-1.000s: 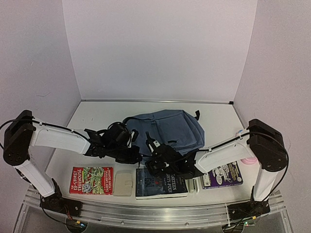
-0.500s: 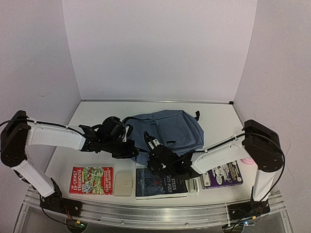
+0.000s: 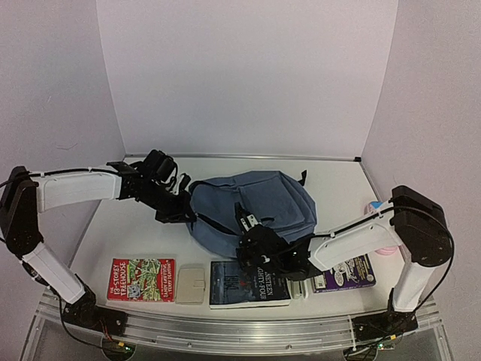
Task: Pack the student bag
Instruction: Unzip the student bag at the center of the board.
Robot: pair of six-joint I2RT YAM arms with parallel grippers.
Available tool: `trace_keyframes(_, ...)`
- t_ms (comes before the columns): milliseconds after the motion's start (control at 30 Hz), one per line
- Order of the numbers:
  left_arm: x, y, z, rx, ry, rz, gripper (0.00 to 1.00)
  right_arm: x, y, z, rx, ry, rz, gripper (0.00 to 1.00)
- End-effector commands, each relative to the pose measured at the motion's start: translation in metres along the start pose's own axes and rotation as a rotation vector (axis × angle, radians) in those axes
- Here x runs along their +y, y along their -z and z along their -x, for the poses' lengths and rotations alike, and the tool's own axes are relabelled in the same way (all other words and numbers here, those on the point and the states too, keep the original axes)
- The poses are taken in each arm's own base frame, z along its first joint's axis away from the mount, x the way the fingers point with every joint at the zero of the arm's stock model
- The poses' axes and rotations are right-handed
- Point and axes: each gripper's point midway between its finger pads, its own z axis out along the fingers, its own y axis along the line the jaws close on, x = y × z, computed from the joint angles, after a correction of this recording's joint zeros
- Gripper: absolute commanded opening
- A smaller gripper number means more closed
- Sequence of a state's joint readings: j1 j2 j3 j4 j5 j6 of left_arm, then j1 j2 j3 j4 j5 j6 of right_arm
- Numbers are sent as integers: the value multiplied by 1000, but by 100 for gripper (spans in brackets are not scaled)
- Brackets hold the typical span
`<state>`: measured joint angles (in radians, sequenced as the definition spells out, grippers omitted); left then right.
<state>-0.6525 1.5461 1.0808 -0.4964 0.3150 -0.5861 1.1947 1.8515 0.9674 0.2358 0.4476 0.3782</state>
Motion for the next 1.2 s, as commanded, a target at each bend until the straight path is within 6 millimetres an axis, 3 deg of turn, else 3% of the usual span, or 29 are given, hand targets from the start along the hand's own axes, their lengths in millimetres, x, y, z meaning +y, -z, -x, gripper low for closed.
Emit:
trace_keyframes(0,8,16,19,116,-31,23,0,-20,10,-4,7,-36,-54,0)
trace_keyframes(67,9,17,20,177,-50,23,0,-22,12,-5,2,-48,-54,0)
trace_keyframes(300,22,20,54,153,-183,99,0,-30,18,-12,-3,-111,-60,0)
trace_keyframes(467,7,19,55,116,-286,-5,0,-29,20,-11,-3,-134,-50,2)
trace_keyframes(533,-6,21,49,111,-335,-92,0,-24,24,-2,-13,-143,-23,8)
trace_keyframes(633,-25,29,40,99,-393,-219,0,-13,33,19,-35,-163,39,31)
trace_keyframes(700,-35,36,34,92,-415,-282,0,-6,43,38,-63,-180,81,52)
trace_keyframes(767,-39,38,29,88,-423,-318,0,-1,52,56,-92,-190,117,63)
trace_keyframes(1000,-42,35,21,124,-396,-366,0,34,63,110,-154,-143,234,80)
trace_keyframes(1167,-40,33,20,140,-378,-362,0,50,40,124,-154,-86,251,84)
